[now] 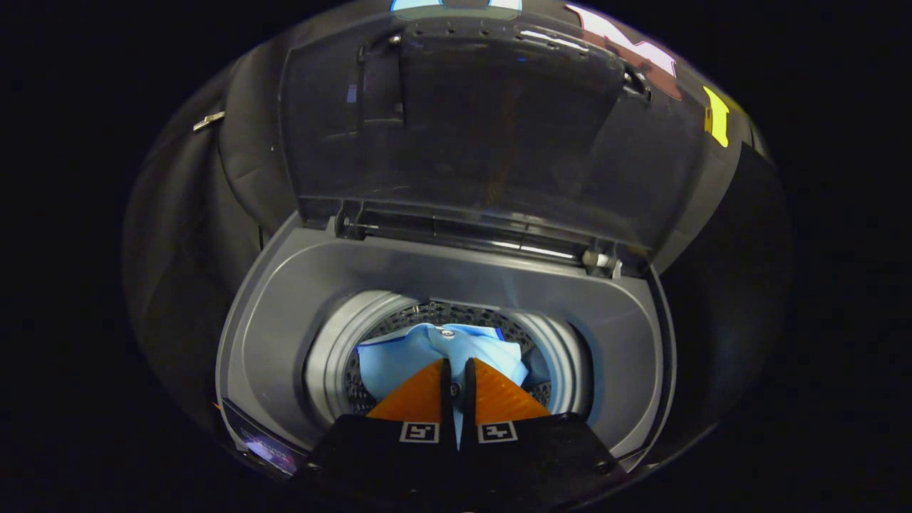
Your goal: Put the clothes into the washing machine and then close the washing machine lid.
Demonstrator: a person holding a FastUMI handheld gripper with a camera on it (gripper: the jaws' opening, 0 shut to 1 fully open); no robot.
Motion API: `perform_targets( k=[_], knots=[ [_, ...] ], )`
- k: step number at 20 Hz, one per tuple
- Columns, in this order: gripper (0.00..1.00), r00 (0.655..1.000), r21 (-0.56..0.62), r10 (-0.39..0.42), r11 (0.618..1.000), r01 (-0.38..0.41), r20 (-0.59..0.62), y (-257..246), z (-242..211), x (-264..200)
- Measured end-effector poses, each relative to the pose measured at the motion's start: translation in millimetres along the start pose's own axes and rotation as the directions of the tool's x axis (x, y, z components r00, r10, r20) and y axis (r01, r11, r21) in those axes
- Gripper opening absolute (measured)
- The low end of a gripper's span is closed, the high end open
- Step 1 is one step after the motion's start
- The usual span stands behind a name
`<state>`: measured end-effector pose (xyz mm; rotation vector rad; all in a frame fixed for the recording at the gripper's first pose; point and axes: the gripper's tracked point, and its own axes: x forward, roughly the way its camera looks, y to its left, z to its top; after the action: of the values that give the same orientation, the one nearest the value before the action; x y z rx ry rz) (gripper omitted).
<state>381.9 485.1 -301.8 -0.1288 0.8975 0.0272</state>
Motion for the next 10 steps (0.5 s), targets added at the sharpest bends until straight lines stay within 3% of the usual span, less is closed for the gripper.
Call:
perform_targets(
  k=[4,6,8,10],
  knots=[
    [0.06,0.999,-0.026,-0.025,0.999,0.025,-0.032,0,-10,4],
    [0.12,0.998,-0.023,-0.017,1.000,0.016,-0.060,3,-17,5],
    [0.24,0.999,-0.004,-0.008,1.000,0.008,-0.035,4,-11,3],
    [0.43,1.000,0.039,0.011,0.999,-0.010,-0.010,6,-1,-3]
  ],
)
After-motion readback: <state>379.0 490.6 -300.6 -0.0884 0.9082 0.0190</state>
